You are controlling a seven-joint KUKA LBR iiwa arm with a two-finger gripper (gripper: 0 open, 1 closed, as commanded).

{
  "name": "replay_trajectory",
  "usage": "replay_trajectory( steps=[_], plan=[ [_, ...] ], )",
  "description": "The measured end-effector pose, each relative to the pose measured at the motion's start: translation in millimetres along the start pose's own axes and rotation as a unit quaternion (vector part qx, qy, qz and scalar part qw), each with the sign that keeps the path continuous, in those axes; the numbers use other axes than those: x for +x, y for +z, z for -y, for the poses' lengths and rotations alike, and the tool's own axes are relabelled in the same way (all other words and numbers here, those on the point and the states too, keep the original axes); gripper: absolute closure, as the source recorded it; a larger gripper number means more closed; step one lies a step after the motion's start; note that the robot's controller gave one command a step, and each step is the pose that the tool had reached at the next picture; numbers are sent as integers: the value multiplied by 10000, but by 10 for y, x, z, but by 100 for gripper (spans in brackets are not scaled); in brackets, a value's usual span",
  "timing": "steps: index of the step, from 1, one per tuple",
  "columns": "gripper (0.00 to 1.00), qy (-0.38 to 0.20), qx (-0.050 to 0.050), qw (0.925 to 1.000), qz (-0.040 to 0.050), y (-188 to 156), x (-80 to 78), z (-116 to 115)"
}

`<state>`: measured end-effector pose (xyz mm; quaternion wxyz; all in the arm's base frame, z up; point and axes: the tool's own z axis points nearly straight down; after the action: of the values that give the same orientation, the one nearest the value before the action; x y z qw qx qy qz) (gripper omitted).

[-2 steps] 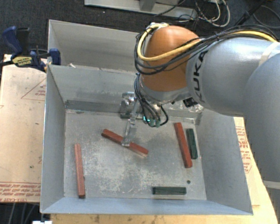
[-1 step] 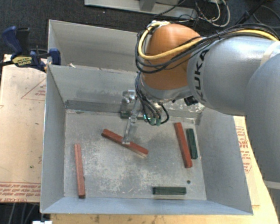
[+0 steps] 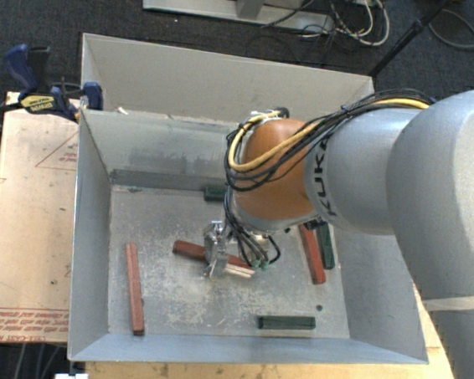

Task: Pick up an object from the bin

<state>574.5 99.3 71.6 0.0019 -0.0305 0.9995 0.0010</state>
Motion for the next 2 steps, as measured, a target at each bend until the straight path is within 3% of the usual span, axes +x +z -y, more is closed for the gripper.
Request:
replay_trajectory(
  steps=[1, 2],
  plan=[
    [0, 0, 0, 10000, -4, 7, 5, 2],
    [0, 0, 0, 10000, -4, 7, 4, 2]
  ],
)
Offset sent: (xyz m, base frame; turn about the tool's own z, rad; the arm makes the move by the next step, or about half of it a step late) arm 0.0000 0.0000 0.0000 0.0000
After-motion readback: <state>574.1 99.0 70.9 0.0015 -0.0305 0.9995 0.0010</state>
